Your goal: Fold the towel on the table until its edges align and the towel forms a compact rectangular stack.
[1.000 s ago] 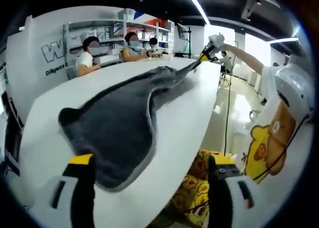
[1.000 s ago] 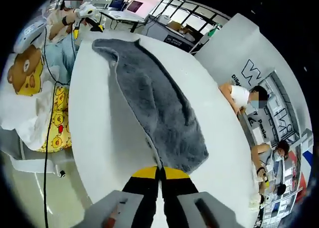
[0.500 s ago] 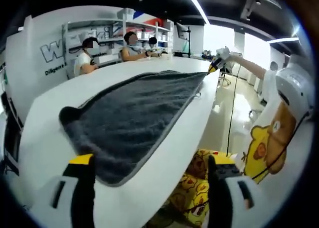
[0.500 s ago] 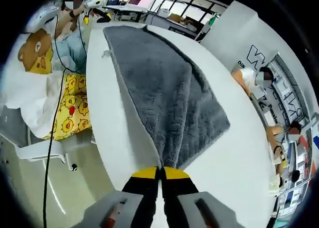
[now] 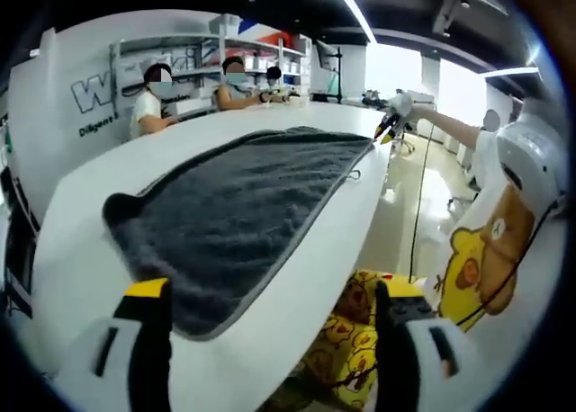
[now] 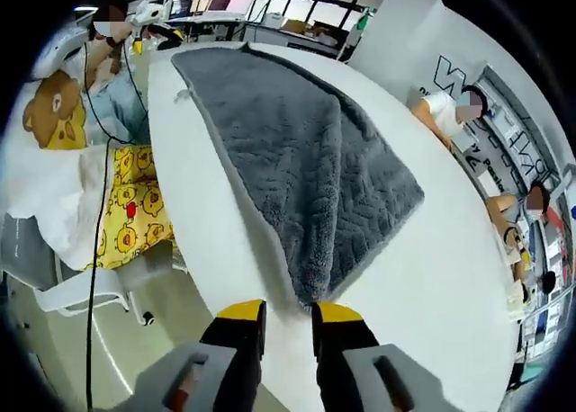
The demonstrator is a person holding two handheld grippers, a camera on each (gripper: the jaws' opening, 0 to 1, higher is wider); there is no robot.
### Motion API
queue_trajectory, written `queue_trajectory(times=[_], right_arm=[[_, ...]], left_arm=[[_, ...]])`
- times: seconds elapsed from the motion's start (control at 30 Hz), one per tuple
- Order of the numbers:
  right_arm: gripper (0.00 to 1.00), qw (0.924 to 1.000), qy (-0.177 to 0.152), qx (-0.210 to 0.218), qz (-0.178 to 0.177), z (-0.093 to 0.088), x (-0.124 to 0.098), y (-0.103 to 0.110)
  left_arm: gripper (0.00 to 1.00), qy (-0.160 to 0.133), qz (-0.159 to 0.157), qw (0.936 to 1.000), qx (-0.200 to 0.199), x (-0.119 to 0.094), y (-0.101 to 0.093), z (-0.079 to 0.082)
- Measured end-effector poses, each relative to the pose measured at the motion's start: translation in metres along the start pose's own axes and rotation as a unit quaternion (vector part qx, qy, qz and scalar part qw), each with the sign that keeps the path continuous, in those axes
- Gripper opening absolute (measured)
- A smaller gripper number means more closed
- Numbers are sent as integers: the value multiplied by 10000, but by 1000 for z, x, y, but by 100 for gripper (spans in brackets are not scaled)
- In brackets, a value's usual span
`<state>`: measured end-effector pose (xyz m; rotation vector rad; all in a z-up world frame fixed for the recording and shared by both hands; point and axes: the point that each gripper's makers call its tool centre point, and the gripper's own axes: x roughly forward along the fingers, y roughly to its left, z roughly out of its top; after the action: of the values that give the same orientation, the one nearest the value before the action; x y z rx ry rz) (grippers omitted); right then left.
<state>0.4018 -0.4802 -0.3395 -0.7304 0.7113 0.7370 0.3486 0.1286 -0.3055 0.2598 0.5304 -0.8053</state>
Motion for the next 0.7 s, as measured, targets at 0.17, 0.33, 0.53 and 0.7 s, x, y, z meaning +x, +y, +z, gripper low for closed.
queue_trajectory(times=[0.17, 0.33, 0.53, 0.7], right_arm=[[31, 9904, -1226, 333, -541, 48, -28, 4], [41, 9557, -2670, 944, -808, 106, -43, 40], [61, 9385, -3026, 1631, -313, 135, -13, 106], [95, 9263, -3182, 1985, -379, 141, -2, 119]], left_arm=[[99, -60, -18, 10000, -42, -1, -1, -2], [99, -233, 22, 9997, -97, -7, -2, -1], [99, -303, 79, 9995, -88, -15, -4, -2], [99, -357, 120, 9991, -176, -18, -5, -7]])
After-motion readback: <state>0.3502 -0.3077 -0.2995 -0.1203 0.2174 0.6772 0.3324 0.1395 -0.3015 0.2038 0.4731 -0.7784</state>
